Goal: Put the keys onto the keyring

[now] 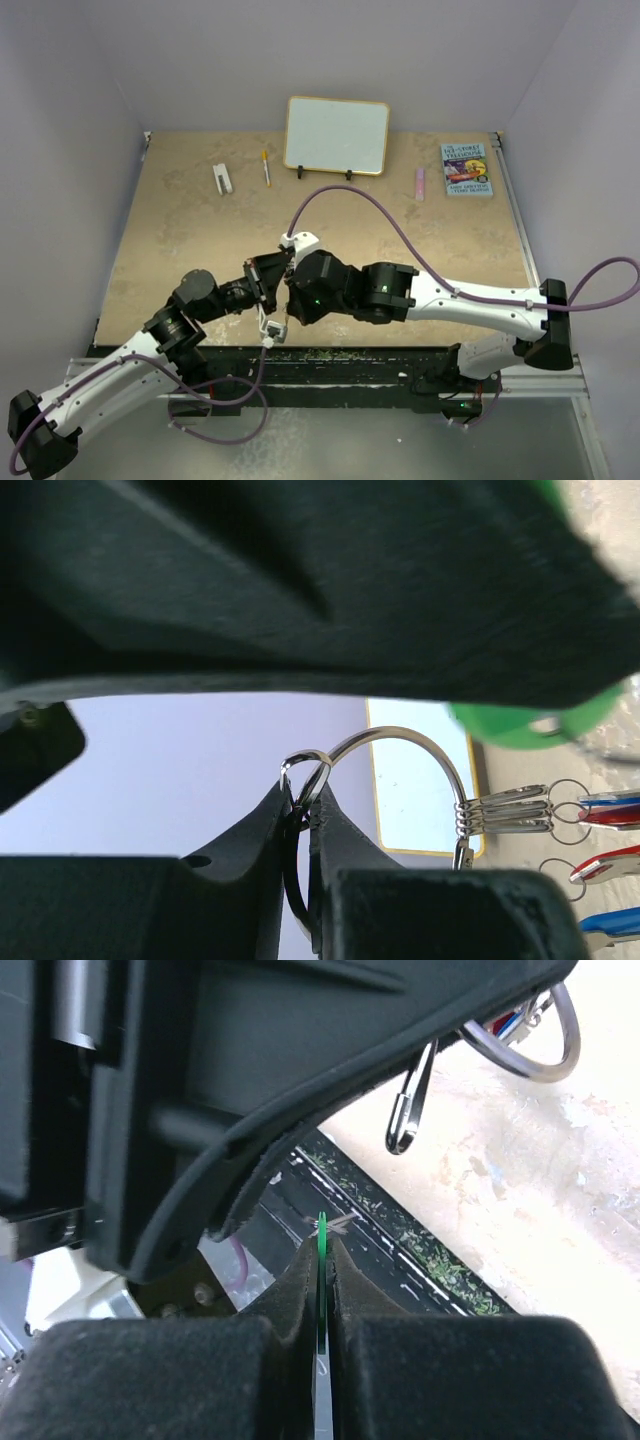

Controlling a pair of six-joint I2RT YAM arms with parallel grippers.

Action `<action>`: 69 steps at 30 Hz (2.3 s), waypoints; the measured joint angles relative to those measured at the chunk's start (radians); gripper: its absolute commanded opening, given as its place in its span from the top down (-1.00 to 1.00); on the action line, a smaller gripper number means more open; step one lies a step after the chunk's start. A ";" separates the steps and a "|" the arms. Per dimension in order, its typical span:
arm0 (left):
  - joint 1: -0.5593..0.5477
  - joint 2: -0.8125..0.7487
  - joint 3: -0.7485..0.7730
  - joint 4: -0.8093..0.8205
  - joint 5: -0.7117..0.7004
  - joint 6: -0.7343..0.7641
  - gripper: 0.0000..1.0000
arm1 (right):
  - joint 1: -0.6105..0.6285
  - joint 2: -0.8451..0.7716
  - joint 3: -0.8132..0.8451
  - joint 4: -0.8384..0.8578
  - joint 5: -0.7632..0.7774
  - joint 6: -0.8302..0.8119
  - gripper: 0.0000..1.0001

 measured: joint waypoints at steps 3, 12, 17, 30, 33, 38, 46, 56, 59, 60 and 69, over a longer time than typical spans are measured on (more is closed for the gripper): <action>0.000 0.000 0.013 0.007 0.000 0.000 0.91 | 0.004 0.002 -0.002 -0.019 0.000 0.000 1.00; 0.000 -0.010 0.014 0.016 -0.009 0.000 0.92 | 0.004 -0.183 -0.082 0.000 0.057 0.028 1.00; 0.000 -0.009 0.014 0.028 -0.010 0.001 0.91 | 0.004 -0.256 -0.071 0.053 0.080 0.018 1.00; 0.000 0.011 0.014 0.055 -0.003 0.010 0.91 | 0.004 -0.171 -0.036 0.077 0.070 -0.006 1.00; 0.000 0.005 0.014 0.055 0.000 0.010 0.91 | 0.004 -0.170 -0.020 0.078 0.072 -0.003 1.00; 0.000 -0.003 0.014 0.058 0.008 0.010 0.91 | 0.002 -0.155 0.020 0.074 0.076 0.002 1.00; 0.000 -0.008 0.014 0.067 0.013 0.010 0.91 | -0.039 -0.119 0.035 0.065 0.074 0.024 1.00; 0.000 -0.024 0.014 0.066 0.017 0.012 0.91 | -0.100 -0.111 0.035 0.069 0.047 0.042 1.00; 0.000 -0.026 0.014 0.066 0.017 0.013 0.91 | -0.109 -0.097 0.036 0.073 0.038 0.042 1.00; 0.000 -0.026 0.014 0.066 0.017 0.013 0.91 | -0.111 -0.091 0.038 0.074 0.034 0.042 1.00; 0.000 -0.021 0.014 0.059 0.008 0.013 0.91 | -0.116 -0.060 0.065 0.072 0.000 0.030 1.00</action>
